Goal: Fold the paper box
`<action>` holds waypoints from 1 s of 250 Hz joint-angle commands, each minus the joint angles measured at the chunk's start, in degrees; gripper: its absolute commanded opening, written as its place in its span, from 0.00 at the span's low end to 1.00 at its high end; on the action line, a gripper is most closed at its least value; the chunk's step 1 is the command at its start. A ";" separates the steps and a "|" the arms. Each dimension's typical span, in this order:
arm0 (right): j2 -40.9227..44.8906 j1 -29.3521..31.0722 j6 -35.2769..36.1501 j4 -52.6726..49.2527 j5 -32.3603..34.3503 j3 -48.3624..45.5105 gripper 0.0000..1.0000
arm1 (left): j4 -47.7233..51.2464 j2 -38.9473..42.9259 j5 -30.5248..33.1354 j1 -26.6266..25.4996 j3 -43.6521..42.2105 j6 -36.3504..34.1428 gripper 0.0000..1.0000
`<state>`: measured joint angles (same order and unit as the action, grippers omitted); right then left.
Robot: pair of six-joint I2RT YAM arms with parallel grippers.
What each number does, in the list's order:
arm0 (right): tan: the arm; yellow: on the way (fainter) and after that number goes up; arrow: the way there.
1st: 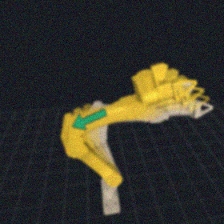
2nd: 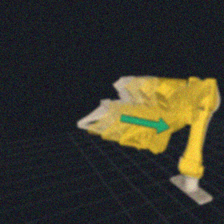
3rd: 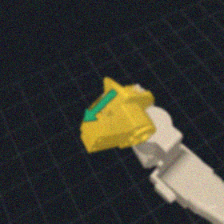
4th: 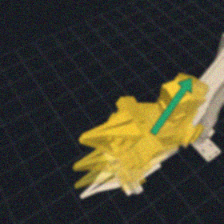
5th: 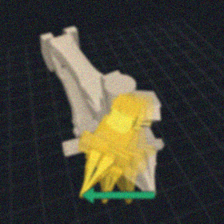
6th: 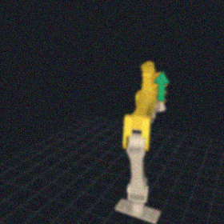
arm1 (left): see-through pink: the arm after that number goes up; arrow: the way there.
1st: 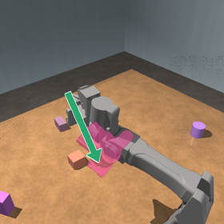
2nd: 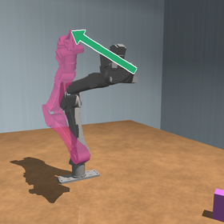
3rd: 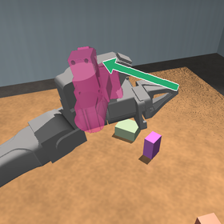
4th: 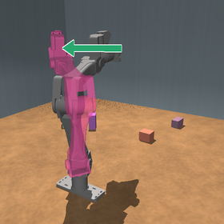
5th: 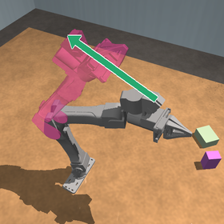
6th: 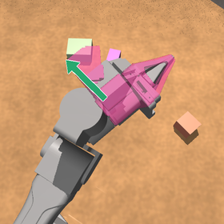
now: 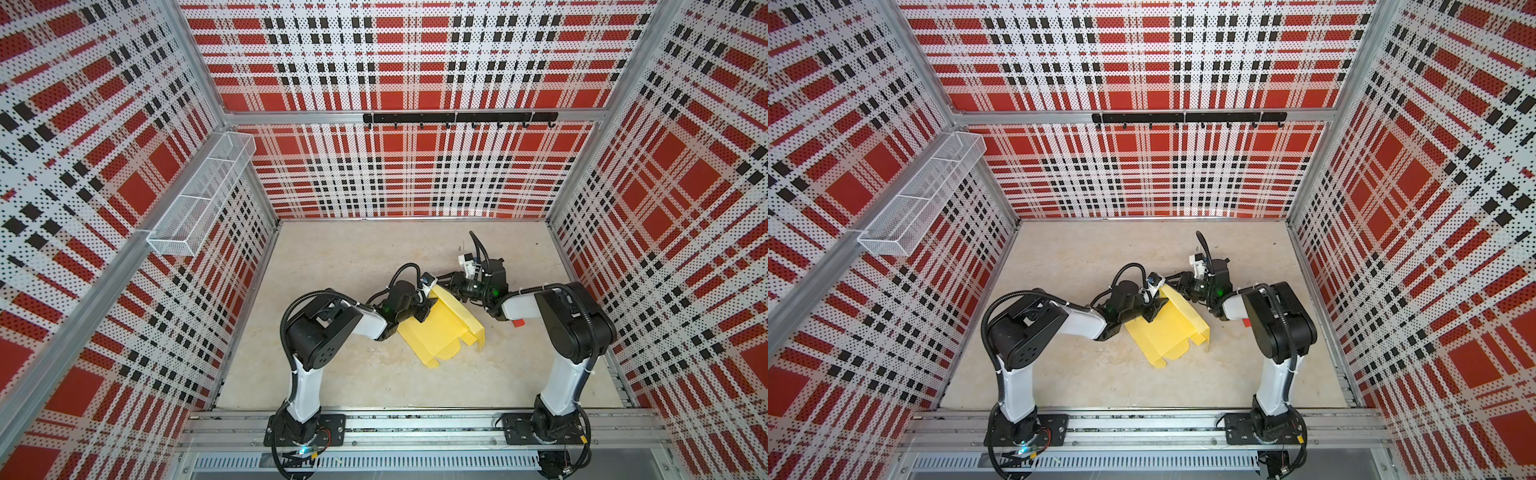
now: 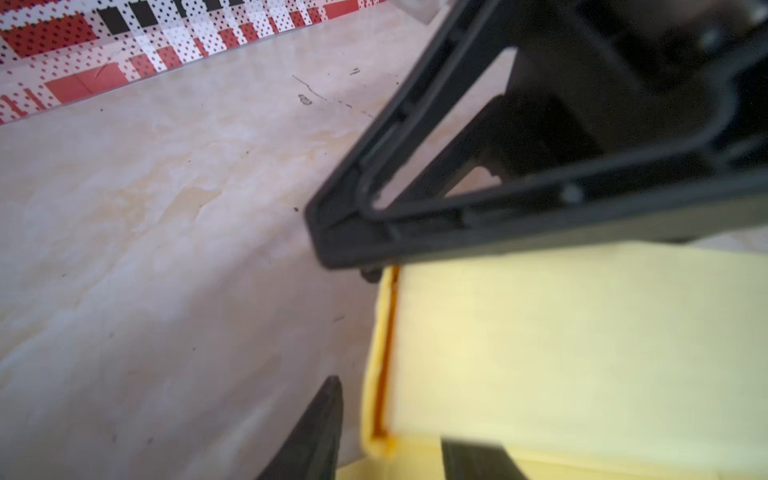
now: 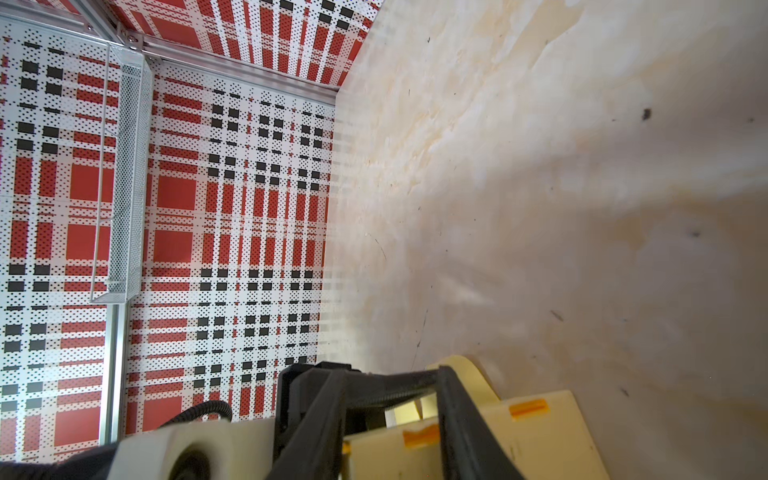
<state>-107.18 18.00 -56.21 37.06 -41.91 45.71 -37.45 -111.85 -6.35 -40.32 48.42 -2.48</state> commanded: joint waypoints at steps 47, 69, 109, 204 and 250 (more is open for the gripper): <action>-0.29 0.43 0.46 -1.17 0.55 -0.63 0.37 | 0.71 5.36 -6.06 3.36 -2.12 -2.68 0.39; -0.43 0.67 0.34 -0.47 0.43 -0.48 0.37 | 0.71 5.05 -8.03 3.49 -1.35 -3.35 0.35; -0.63 0.81 0.42 -1.11 0.16 -0.43 0.37 | 0.79 3.24 -9.49 3.50 1.38 -3.72 0.24; 0.07 1.42 1.51 -2.83 0.64 0.20 0.37 | 0.71 1.41 -9.91 3.10 3.50 -3.54 0.06; 0.10 1.60 0.77 -1.86 0.41 -0.07 0.37 | 0.70 0.71 -8.60 1.83 4.72 -3.49 0.05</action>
<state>-107.18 18.24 -56.03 36.95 -39.86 46.06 -35.64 -109.60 -16.08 -37.52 50.74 -6.42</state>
